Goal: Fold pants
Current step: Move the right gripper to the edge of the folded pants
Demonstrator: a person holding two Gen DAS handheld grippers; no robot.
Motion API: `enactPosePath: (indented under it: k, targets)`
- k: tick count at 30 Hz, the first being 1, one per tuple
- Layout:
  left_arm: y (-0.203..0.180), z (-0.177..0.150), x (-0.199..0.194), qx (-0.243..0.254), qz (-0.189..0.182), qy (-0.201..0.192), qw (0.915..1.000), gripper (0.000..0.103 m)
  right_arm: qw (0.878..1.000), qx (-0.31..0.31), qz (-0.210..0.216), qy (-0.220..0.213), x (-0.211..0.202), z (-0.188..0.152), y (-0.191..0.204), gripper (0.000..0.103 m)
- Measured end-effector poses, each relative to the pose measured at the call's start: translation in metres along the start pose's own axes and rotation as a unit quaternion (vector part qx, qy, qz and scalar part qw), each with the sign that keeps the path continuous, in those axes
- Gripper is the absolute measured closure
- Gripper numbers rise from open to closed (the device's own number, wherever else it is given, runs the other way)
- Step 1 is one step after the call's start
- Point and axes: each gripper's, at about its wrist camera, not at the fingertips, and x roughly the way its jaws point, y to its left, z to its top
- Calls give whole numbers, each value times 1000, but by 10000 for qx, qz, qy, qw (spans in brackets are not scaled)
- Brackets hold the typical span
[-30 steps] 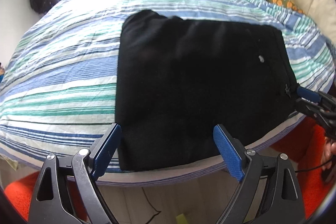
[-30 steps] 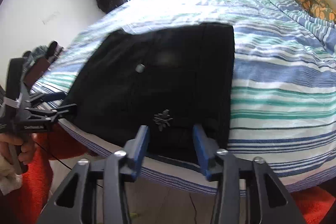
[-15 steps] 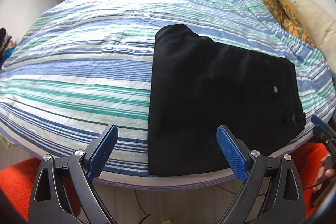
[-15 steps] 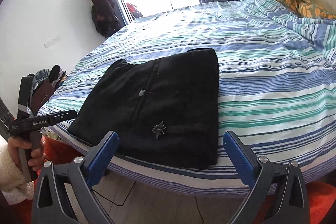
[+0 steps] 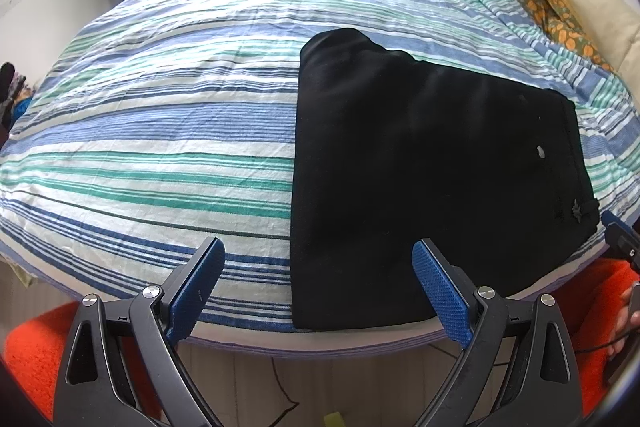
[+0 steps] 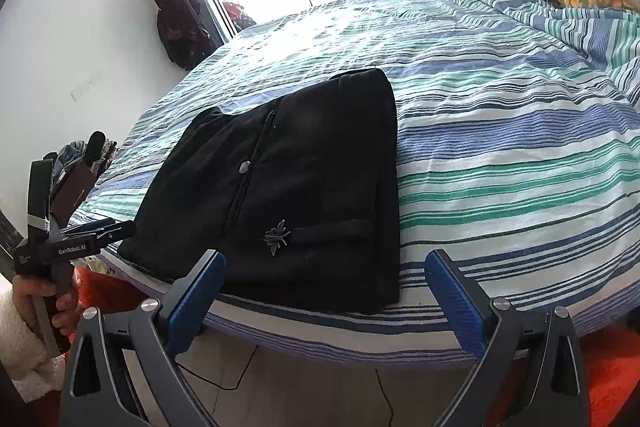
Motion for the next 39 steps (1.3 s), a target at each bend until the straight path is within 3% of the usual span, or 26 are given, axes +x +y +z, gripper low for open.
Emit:
enactPosePath:
  k: [17,39]
  targets:
    - [8,2,2,-274,-481,193,9983,7,9993,229,296,21,1,2,-3,4]
    - [2,2,9,-282,-566,372,9973,7,9958,716,572,32,6,12,-8,4]
